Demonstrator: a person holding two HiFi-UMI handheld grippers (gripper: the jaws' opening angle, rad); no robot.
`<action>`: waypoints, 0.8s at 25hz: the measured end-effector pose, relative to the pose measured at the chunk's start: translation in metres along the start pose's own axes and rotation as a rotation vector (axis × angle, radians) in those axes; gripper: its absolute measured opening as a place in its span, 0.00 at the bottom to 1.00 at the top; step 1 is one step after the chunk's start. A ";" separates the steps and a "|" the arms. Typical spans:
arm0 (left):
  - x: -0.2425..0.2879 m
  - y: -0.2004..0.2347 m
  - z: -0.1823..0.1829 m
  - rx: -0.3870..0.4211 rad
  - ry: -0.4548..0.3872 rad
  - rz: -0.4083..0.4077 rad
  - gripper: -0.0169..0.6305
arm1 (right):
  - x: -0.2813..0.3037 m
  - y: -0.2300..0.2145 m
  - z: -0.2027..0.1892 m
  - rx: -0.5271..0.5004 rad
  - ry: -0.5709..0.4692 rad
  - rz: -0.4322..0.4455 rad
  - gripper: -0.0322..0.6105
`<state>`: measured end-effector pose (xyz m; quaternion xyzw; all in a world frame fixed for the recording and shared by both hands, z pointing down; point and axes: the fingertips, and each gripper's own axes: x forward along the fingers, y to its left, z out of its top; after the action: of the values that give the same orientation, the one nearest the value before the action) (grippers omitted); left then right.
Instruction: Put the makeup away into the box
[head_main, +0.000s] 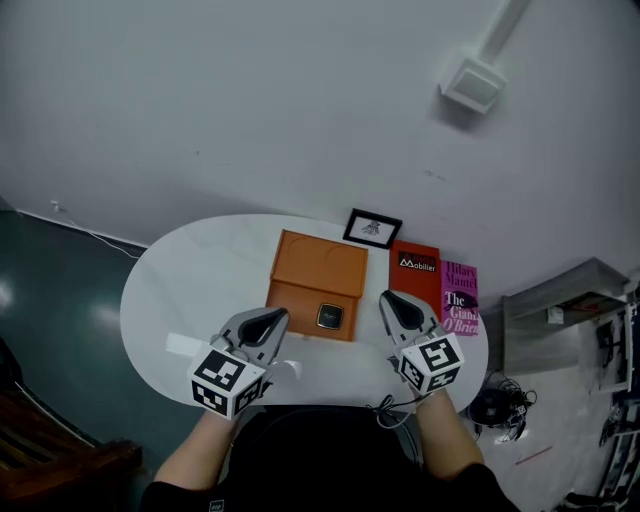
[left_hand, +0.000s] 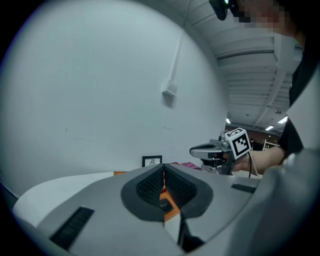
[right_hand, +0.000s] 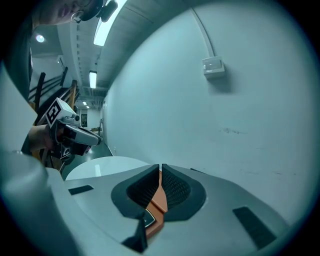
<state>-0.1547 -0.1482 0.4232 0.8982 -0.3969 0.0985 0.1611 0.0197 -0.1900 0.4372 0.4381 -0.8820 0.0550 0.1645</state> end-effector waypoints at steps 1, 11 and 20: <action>0.009 -0.004 0.001 0.008 0.005 0.000 0.05 | -0.006 -0.011 -0.005 0.015 -0.003 -0.008 0.12; 0.106 -0.089 0.003 -0.035 0.032 0.078 0.05 | -0.064 -0.106 -0.076 0.074 0.026 0.090 0.12; 0.147 -0.146 -0.009 -0.053 0.085 0.119 0.05 | -0.083 -0.136 -0.127 0.107 0.070 0.210 0.12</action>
<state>0.0515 -0.1522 0.4457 0.8635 -0.4448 0.1355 0.1952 0.2049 -0.1796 0.5215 0.3493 -0.9126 0.1342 0.1648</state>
